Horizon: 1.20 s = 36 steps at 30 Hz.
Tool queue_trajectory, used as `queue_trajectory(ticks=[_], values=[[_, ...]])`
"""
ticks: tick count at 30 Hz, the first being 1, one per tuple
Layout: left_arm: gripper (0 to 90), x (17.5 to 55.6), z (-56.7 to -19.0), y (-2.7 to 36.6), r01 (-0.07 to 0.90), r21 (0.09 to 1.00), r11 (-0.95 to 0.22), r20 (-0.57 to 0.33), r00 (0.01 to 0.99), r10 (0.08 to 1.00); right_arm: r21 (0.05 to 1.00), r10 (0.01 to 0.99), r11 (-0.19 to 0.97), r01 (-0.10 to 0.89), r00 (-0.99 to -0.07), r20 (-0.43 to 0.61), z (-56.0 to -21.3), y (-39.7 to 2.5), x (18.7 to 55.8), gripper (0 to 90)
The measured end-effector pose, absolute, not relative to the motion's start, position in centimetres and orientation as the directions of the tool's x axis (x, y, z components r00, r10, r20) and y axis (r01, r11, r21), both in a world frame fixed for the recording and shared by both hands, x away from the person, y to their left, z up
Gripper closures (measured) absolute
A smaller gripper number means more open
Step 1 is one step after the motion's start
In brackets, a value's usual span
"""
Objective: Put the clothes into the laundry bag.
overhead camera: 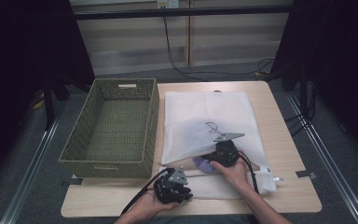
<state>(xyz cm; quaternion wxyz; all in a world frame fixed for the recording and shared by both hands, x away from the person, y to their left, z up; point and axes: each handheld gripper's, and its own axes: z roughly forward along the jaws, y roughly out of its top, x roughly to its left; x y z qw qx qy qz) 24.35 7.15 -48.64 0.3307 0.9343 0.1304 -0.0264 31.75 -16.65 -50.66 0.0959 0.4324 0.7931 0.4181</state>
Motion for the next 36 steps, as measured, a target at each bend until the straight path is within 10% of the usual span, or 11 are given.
queue_trajectory(ticks=[36], values=[[77.5, 24.3, -48.7, 7.2, 0.272, 0.612, -0.743, -0.141, 0.961, 0.236, 0.769, 0.637, 0.300, 0.564, -0.719, 0.279, -46.6, -20.1, 27.2, 46.2]])
